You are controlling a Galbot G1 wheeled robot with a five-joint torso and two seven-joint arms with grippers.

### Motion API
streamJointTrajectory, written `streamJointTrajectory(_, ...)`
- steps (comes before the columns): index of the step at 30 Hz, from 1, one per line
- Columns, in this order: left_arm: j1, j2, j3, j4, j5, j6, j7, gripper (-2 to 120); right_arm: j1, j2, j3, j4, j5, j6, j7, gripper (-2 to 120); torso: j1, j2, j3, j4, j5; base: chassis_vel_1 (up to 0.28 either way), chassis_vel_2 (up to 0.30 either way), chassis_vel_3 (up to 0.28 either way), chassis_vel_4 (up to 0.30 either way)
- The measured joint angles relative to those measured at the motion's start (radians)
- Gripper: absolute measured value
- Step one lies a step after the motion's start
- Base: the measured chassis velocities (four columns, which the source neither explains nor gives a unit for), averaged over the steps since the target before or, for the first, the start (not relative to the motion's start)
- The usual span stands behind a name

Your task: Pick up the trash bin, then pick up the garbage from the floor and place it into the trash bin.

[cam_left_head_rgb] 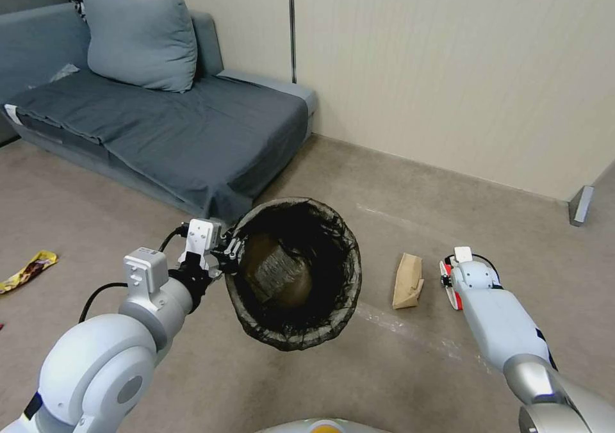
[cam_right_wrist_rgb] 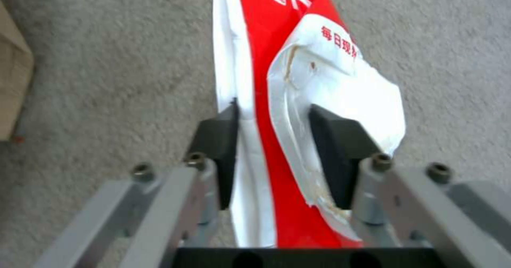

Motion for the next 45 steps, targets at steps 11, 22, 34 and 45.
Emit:
streamJointTrajectory(11,0.002,0.001,-0.004,-0.002,0.000,0.000,0.000,6,0.006,-0.010,0.003,-0.006,-0.001,-0.004,-0.004,0,0.000,0.000,0.000,-0.0002,-0.0004,0.000,0.000,0.000,0.000)
streamJointTrajectory(22,-0.001,0.001,-0.004,-0.001,-0.002,0.000,0.000,6,-0.004,-0.012,0.010,0.011,0.000,-0.003,0.005,0,0.000,0.000,0.000,0.0002,0.0004,0.000,0.000,0.000,0.000)
streamJointTrajectory(34,-0.002,0.006,-0.016,0.001,-0.008,0.000,-0.005,6,-0.251,-0.230,0.067,0.515,0.096,-0.079,0.078,0,0.000,0.000,0.000,-0.0008,-0.0002,0.000,0.000,0.000,0.000)
streamJointTrajectory(45,0.017,-0.014,-0.030,-0.002,0.004,0.000,-0.025,6,-0.362,-0.340,0.145,0.981,0.347,-0.084,0.129,0,0.000,0.000,0.000,-0.0001,-0.0005,0.000,0.000,0.000,0.000)
